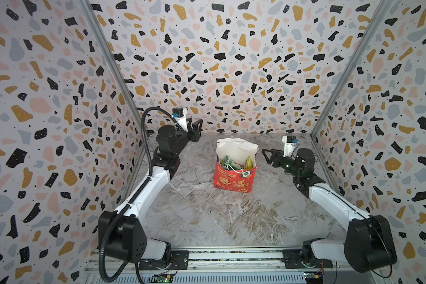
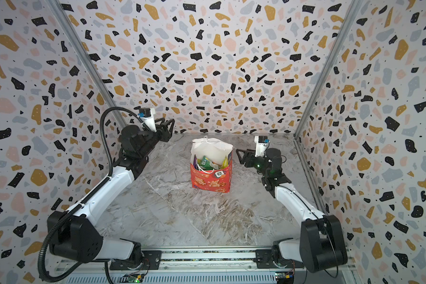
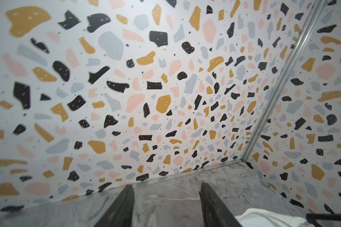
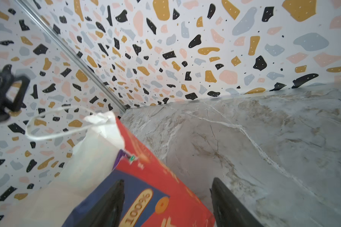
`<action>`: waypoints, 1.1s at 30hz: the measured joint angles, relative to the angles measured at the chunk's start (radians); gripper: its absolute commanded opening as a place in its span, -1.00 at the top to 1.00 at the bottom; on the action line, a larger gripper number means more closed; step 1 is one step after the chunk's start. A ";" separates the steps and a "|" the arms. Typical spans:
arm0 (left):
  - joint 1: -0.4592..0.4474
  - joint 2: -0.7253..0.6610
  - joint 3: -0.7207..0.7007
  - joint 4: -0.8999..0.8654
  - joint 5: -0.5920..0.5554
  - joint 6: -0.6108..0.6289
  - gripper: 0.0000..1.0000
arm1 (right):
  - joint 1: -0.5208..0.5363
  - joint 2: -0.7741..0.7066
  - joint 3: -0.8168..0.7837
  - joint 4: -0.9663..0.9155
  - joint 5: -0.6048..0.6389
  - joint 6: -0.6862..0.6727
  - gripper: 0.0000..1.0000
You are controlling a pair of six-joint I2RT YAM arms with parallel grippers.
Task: Take the snacks out of the paper bag
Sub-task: Move the paper bag to the center of the table.
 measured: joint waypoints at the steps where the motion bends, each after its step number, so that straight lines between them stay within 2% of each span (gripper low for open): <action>1: -0.002 0.056 0.095 -0.055 0.040 0.038 -0.26 | 0.023 -0.049 -0.048 -0.012 0.009 -0.011 -0.42; 4: -0.026 0.203 0.330 -0.231 0.110 0.178 -0.38 | 0.059 -0.200 -0.203 -0.031 0.017 -0.021 -0.42; 10: -0.118 0.487 0.708 -0.610 0.110 0.450 -0.47 | 0.068 -0.372 -0.375 -0.087 0.027 -0.025 -0.43; 15: -0.164 0.631 0.858 -0.822 0.095 0.574 -0.46 | 0.091 -0.399 -0.414 -0.101 0.018 -0.037 -0.42; 21: -0.166 0.644 0.864 -0.934 0.062 0.681 -0.34 | 0.102 -0.349 -0.424 -0.075 -0.013 -0.055 -0.43; 25: -0.163 0.592 0.795 -0.932 0.052 0.711 -0.34 | 0.104 -0.283 -0.424 -0.028 -0.035 -0.062 -0.43; 29: -0.163 0.521 0.706 -0.903 0.054 0.716 -0.48 | 0.108 -0.238 -0.423 0.013 -0.053 -0.069 -0.43; 33: -0.163 0.447 0.656 -0.872 0.061 0.715 -0.54 | 0.114 -0.219 -0.415 0.043 -0.069 -0.082 -0.44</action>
